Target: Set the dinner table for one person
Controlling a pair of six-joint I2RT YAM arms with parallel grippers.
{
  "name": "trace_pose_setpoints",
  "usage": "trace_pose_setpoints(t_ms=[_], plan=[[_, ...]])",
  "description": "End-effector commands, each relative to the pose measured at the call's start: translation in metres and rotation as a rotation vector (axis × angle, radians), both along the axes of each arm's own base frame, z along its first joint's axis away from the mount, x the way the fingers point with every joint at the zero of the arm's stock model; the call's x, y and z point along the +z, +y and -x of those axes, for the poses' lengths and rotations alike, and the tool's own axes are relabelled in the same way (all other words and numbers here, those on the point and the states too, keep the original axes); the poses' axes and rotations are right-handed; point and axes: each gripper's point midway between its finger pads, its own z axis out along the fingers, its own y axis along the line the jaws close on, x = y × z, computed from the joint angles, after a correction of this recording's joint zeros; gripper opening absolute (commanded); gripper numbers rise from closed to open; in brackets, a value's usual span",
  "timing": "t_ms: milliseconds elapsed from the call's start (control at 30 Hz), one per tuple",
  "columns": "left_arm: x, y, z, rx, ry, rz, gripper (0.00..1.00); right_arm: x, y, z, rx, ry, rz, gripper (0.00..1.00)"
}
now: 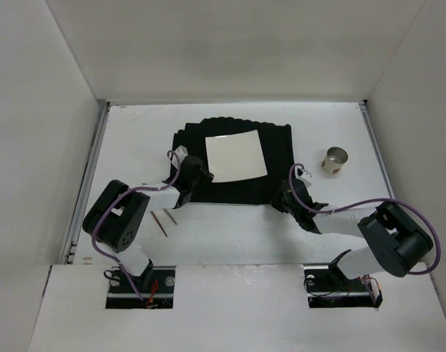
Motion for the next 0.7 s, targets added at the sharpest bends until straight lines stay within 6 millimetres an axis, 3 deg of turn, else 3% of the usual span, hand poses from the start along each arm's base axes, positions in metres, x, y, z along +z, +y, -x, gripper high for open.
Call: trace_pose_setpoints(t_ms=[0,233,533,600,667], plan=[[0.011,0.004,-0.005,0.014,-0.031,0.054,0.05,-0.009,-0.011,0.005,-0.034,0.021,0.001,0.18],[0.018,0.020,-0.010,0.037,-0.054,0.046,0.04,-0.015,-0.015,0.011,-0.064,0.050,-0.009,0.15],[0.013,0.030,-0.012,0.042,-0.052,0.016,0.04,-0.016,-0.016,0.012,-0.073,0.055,-0.016,0.15],[0.011,0.029,-0.011,0.032,-0.045,0.012,0.06,-0.015,-0.016,0.012,-0.070,0.052,-0.013,0.17],[0.005,0.030,-0.008,0.035,-0.033,0.001,0.11,-0.012,-0.016,0.011,-0.073,0.044,-0.014,0.29]])
